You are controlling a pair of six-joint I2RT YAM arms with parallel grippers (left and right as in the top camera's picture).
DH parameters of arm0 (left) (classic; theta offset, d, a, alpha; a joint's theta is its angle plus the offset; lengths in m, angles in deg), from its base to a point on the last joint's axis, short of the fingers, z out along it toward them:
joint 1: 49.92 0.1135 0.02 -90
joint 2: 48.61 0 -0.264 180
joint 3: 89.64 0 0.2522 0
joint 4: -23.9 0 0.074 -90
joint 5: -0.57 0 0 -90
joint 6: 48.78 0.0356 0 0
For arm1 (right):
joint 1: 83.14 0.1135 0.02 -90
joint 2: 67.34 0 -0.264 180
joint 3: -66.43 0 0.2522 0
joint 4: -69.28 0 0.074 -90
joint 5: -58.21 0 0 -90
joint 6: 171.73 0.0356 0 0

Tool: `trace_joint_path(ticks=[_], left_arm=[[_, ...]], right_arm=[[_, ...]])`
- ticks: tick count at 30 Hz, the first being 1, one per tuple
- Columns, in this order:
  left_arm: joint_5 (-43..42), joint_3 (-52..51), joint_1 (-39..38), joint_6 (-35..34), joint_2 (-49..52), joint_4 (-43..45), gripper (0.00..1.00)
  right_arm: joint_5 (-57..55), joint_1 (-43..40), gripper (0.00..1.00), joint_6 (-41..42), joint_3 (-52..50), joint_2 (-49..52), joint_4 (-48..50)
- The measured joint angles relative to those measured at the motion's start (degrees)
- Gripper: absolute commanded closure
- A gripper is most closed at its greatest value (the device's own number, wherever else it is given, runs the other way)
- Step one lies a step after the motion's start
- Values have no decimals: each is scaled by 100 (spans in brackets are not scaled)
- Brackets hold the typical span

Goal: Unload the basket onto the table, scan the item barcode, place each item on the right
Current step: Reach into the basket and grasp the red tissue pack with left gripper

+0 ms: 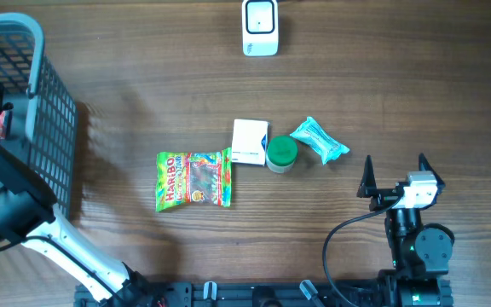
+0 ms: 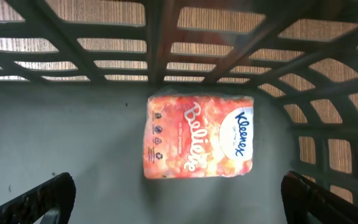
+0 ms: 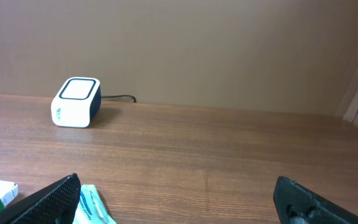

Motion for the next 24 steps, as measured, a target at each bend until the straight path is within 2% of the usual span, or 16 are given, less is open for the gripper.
trace_joint_path(ticks=[7,15,16,18,20,22,24], left_arm=[[35,0,0,20,485,214,0],[39,0,-11,262,570,678,1],[37,0,-11,264,599,678,6],[59,0,-13,282,658,680,25],[59,0,-15,334,660,658,51],[63,0,-15,348,660,595,60],[63,4,-15,339,660,544,60]], right_arm=[[0,0,0,0,0,0,0],[0,0,0,0,0,0,0],[0,0,0,0,0,0,0],[0,0,1,0,0,0,0],[0,0,0,0,0,0,0],[0,0,0,0,0,0,0],[0,0,0,0,0,0,0]])
